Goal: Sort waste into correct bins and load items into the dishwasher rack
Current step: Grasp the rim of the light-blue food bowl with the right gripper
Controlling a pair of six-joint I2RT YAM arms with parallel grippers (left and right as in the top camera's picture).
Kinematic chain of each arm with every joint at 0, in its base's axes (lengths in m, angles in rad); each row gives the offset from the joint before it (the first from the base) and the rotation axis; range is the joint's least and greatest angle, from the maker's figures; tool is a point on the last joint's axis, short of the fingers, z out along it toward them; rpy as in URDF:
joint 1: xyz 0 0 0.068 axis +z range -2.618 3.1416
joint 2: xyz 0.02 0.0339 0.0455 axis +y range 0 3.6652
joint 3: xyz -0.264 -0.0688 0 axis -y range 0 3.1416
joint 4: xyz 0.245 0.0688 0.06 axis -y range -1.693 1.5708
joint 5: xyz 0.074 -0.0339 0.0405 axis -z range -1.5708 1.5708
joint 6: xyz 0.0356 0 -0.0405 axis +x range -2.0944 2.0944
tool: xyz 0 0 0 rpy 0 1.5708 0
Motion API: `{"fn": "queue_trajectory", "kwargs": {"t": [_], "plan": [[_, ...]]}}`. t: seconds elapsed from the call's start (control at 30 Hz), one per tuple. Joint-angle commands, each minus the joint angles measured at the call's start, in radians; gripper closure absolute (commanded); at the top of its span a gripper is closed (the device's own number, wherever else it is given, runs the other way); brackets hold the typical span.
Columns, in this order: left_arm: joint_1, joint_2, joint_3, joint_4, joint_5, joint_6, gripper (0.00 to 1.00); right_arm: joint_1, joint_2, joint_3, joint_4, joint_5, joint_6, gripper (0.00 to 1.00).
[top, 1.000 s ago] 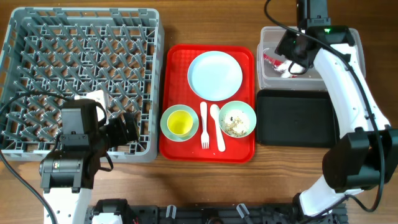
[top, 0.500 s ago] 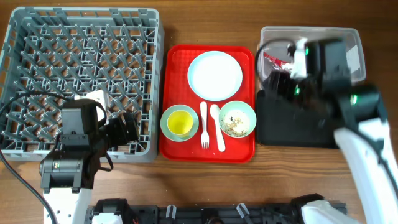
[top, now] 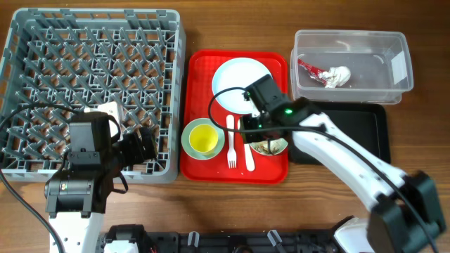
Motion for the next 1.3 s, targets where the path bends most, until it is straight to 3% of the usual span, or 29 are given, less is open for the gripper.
{"fn": "queue_trajectory", "kwargs": {"t": [0.0,0.13,0.37,0.47,0.7,1.0,1.27], "plan": [[-0.004,-0.002,0.018,0.002,0.013,0.013,0.00,0.006,0.092,-0.010,0.033,0.002,0.076,0.59],[-0.003,-0.002,0.018,0.002,0.013,0.013,0.00,0.006,0.158,-0.010,0.068,0.011,0.124,0.80],[-0.003,-0.002,0.018,0.002,0.013,0.013,0.00,0.006,0.210,-0.010,0.063,0.042,0.185,0.81],[-0.003,-0.002,0.018,0.002,0.013,0.013,0.00,0.006,0.210,-0.010,0.042,0.059,0.211,0.96],[-0.003,-0.002,0.018,0.002,0.013,0.013,0.00,0.000,0.157,0.042,-0.035,0.033,0.198,0.96],[-0.003,-0.002,0.018,0.003,0.013,0.013,0.00,-0.130,-0.142,0.084,-0.112,0.008,0.174,0.96],[-0.004,-0.002,0.018,0.002,0.013,0.013,0.00,-0.517,-0.161,0.018,-0.082,-0.532,0.037,0.95]]}}
